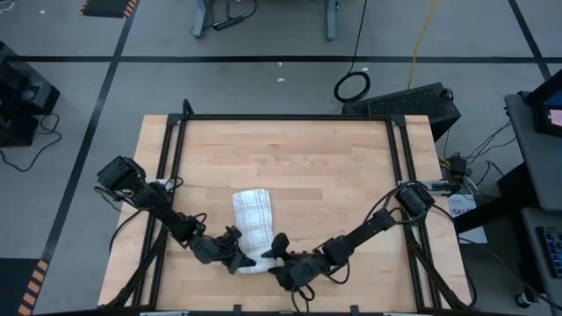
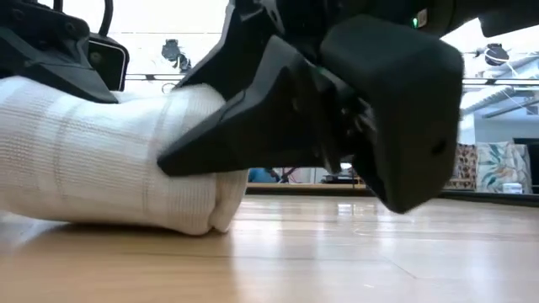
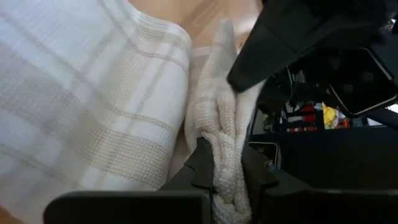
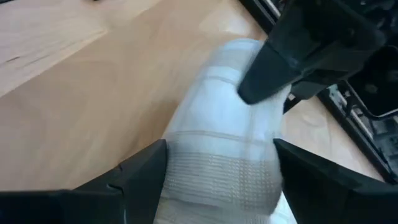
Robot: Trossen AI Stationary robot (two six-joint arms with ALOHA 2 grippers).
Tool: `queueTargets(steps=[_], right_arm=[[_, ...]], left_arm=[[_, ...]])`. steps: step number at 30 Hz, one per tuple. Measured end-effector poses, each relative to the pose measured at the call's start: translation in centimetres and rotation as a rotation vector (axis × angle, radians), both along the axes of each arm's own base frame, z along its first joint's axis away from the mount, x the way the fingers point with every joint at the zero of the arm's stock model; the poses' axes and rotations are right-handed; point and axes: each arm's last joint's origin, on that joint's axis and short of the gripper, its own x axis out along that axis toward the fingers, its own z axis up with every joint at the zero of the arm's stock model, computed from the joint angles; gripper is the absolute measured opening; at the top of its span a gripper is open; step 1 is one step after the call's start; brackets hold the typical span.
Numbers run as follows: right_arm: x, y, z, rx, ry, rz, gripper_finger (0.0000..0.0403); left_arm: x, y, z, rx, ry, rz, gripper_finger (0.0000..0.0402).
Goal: Roll towel
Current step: Roll the brown checkered towel
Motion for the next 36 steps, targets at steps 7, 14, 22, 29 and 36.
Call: queueTargets(steps=[7, 14, 22, 29, 36], right_arm=[[-1.8, 3.0, 0.8, -0.127, -0.087, 0.019, 0.0279], [-2.6, 4.0, 0.5, -0.100, -0.062, 0.036, 0.0279], [-0.9, 1.4, 0.3, 0.021, -0.036, -0.039, 0.0279], [-0.4, 0.7, 0.2, 0.045, -0.006, -0.018, 0.0279], [-1.6, 2.8, 0.6, 0.014, -0.064, 0.011, 0.0279]], left_arm=[[-0.1, -0.1, 0.0, 0.000, -0.001, -0.007, 0.0031], [-0.2, -0.2, 0.0, 0.004, -0.003, -0.011, 0.0031], [-0.2, -0.2, 0.0, 0.008, -0.011, 0.016, 0.0031], [-0.2, -0.2, 0.0, 0.008, -0.011, 0.020, 0.0031], [-0.1, -0.1, 0.1, 0.021, -0.019, 0.029, 0.0031]])
